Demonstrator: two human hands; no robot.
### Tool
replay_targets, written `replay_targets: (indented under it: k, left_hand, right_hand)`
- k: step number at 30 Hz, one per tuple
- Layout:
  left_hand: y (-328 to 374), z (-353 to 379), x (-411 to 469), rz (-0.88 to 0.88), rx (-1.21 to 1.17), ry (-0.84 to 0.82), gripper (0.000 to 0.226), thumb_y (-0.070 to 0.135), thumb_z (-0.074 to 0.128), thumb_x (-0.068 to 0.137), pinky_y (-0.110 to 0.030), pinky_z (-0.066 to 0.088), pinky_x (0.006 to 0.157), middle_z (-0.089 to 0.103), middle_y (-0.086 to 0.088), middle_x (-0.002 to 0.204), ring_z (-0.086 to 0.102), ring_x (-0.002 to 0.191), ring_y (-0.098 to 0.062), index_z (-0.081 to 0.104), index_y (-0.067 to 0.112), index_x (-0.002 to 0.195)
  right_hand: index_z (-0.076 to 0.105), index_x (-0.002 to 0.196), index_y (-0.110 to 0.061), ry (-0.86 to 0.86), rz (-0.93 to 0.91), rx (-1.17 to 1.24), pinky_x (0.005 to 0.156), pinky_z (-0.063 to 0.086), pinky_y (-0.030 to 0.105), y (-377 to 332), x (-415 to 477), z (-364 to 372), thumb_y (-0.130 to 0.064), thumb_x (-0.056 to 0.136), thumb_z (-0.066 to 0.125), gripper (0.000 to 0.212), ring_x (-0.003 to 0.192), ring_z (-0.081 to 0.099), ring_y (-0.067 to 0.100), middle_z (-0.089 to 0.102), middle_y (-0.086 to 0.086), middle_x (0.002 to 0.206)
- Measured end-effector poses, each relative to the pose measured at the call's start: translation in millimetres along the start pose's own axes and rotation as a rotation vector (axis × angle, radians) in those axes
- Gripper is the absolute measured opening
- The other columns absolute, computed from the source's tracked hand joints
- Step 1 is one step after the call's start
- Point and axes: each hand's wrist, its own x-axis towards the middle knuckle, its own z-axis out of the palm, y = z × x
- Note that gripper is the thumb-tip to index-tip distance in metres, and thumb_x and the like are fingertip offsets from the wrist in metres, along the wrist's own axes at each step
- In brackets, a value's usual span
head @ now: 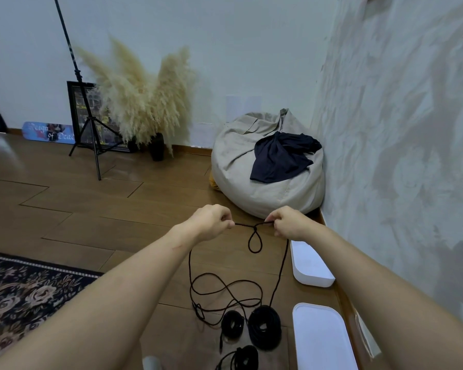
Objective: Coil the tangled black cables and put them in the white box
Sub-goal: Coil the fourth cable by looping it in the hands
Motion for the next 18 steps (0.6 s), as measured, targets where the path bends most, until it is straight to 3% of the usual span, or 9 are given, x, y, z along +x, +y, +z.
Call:
replay_targets:
  k: [4, 6, 9, 12, 14, 18]
  left_hand:
    - [5.8, 4.0, -1.3, 0.014, -0.055, 0.014, 0.016, 0.042, 0.056, 0.103, -0.034, 0.051, 0.073, 0.068, 0.002, 0.09, 0.065, 0.089, -0.018, 0.062, 0.03, 0.093]
    - [6.8, 6.5, -1.0, 0.022, -0.089, -0.004, 0.014, 0.041, 0.056, 0.102, -0.032, 0.053, 0.07, 0.071, 0.003, 0.092, 0.068, 0.086, -0.016, 0.063, 0.031, 0.095]
    - [9.8, 9.6, -2.4, 0.041, -0.124, -0.014, 0.011, 0.033, 0.055, 0.102, -0.027, 0.049, 0.066, 0.068, 0.007, 0.095, 0.066, 0.083, -0.012, 0.065, 0.029, 0.101]
    - [14.7, 9.1, -2.0, 0.072, -0.086, 0.061, 0.019, 0.034, 0.055, 0.103, -0.027, 0.045, 0.071, 0.065, 0.01, 0.096, 0.061, 0.091, -0.012, 0.071, 0.026, 0.108]
    - [17.9, 8.3, -1.6, 0.079, -0.088, 0.102, 0.021, 0.033, 0.054, 0.105, -0.028, 0.045, 0.071, 0.064, 0.009, 0.092, 0.06, 0.087, -0.011, 0.072, 0.022, 0.108]
    - [18.2, 8.2, -0.2, 0.059, -0.177, 0.142, 0.018, 0.029, 0.052, 0.106, -0.034, 0.054, 0.07, 0.061, 0.009, 0.083, 0.061, 0.075, -0.012, 0.068, 0.021, 0.105]
  right_hand:
    - [0.07, 0.106, -0.03, 0.041, -0.105, -0.031, 0.091, 0.055, 0.037, -2.0, 0.6, 5.8, -0.037, 0.101, 0.059, 0.015, 0.096, 0.066, 0.014, 0.074, 0.0, 0.102]
    - [0.07, 0.095, -0.031, 0.052, -0.121, 0.037, 0.09, 0.057, 0.041, -0.6, 1.9, 7.0, -0.036, 0.1, 0.061, 0.011, 0.088, 0.069, 0.014, 0.075, -0.001, 0.089]
    - [0.072, 0.098, -0.026, 0.013, -0.126, 0.138, 0.086, 0.06, 0.037, -0.5, 2.2, 6.7, -0.031, 0.099, 0.064, 0.009, 0.088, 0.072, 0.018, 0.076, 0.001, 0.089]
    - [0.074, 0.095, -0.03, -0.037, -0.139, 0.156, 0.067, 0.053, 0.031, 0.0, 0.1, 6.1, -0.039, 0.099, 0.064, 0.014, 0.072, 0.061, 0.018, 0.069, -0.004, 0.081]
    - [0.075, 0.089, -0.031, -0.047, -0.137, 0.181, 0.064, 0.048, 0.032, 1.8, 1.0, 6.5, -0.041, 0.101, 0.059, 0.023, 0.067, 0.053, 0.016, 0.062, -0.005, 0.074]
    - [0.068, 0.095, -0.034, 0.046, -0.157, 0.101, 0.084, 0.055, 0.035, 4.0, 4.6, 5.7, -0.037, 0.097, 0.066, 0.004, 0.088, 0.064, 0.013, 0.07, -0.007, 0.093]
